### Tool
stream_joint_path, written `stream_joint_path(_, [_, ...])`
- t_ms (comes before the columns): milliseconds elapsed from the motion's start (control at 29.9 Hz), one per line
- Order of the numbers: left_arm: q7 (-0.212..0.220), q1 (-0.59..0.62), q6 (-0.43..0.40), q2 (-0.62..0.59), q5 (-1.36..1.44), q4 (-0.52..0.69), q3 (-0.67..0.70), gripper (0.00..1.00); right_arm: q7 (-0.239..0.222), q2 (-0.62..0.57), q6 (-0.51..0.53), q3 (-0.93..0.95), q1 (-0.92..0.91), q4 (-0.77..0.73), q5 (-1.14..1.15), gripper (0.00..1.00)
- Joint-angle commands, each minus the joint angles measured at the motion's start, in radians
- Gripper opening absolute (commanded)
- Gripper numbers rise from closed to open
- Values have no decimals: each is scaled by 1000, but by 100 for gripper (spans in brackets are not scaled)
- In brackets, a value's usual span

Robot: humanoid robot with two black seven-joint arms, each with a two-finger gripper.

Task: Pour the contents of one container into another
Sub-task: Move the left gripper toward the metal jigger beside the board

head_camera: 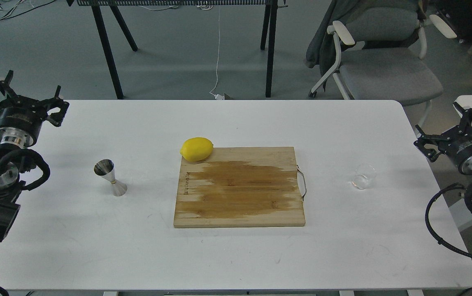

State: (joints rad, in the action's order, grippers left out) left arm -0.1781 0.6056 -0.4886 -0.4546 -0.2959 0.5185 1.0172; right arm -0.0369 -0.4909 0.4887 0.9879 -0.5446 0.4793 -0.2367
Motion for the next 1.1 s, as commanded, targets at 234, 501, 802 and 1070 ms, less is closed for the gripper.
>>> stream_joint_path(234, [2, 8, 0, -1, -14, -21, 8, 100, 0, -1, 0, 0, -3, -1, 0, 100])
stream_joint_path(501, [3, 45, 0, 7, -57, -142, -8, 100, 8, -1, 0, 2, 0, -5, -1, 100])
stream_joint_path(802, [-311, 175, 0, -182, 501, -199, -323, 100, 11, -1, 0, 9, -3, -1, -3, 100])
stream_joint_path(1070, [-311, 313, 0, -243, 981, -73, -387, 100, 11, -3, 0, 23, -1, 1, -3, 100])
